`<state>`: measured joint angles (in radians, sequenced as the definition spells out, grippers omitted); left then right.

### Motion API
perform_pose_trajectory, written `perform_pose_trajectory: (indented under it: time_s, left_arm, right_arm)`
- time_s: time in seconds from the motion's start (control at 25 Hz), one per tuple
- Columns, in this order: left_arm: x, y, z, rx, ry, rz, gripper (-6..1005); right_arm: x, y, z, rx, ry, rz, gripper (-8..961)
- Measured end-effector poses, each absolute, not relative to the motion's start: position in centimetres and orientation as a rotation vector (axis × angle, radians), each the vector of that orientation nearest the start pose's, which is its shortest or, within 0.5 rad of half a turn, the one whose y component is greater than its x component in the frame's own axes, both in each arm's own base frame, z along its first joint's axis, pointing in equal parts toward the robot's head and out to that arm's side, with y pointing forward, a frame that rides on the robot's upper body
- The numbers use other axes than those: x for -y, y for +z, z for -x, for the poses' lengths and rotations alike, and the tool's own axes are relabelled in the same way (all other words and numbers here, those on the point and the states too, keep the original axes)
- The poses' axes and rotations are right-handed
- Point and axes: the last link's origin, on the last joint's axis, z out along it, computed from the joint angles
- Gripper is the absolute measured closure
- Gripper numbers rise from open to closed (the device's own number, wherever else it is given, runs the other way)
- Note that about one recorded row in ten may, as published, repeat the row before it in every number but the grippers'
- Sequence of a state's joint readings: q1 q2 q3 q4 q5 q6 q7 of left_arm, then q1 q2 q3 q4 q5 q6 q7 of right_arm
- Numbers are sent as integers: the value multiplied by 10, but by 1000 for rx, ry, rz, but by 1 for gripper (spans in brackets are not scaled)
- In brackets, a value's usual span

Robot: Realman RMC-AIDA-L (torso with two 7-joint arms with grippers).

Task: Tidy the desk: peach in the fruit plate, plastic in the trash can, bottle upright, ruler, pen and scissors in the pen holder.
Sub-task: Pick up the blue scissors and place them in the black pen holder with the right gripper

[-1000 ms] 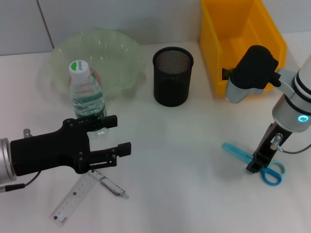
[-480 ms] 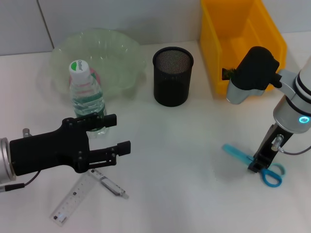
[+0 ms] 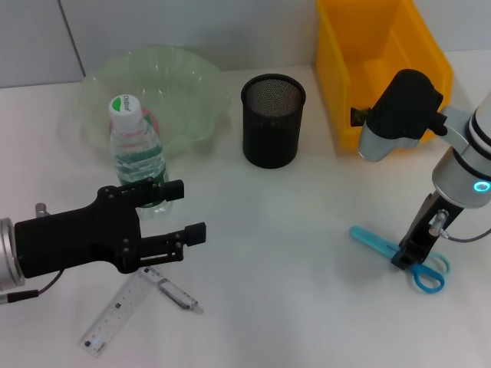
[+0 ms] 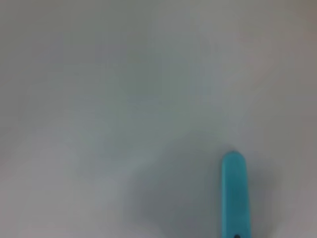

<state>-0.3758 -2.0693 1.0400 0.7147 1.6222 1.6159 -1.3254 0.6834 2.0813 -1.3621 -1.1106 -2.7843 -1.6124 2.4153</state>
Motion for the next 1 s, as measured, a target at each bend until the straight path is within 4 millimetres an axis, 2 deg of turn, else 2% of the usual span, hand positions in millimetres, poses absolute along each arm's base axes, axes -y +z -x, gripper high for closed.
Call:
perform_pose_trajectory:
  time_s: [0.24,0.4,0.6,1.0]
  left_arm:
    - [-293,-9,245,499,-957,2770,199]
    - [-293,-8,245,498,-958,2769,199]
    - [-293,-8,245,496,-959,2770,199]
    - [-294,-9,244,493,-962,2774,198]
  right_arm:
    - [-351,-6,-214,-893,-840,2644,715]
    - [-354,5,-205,-909,-736,2643,715]
    - [-355,15,-196,-966,-523,2703,715]
    - [-354,29,-191,-979,-52,2794,715]
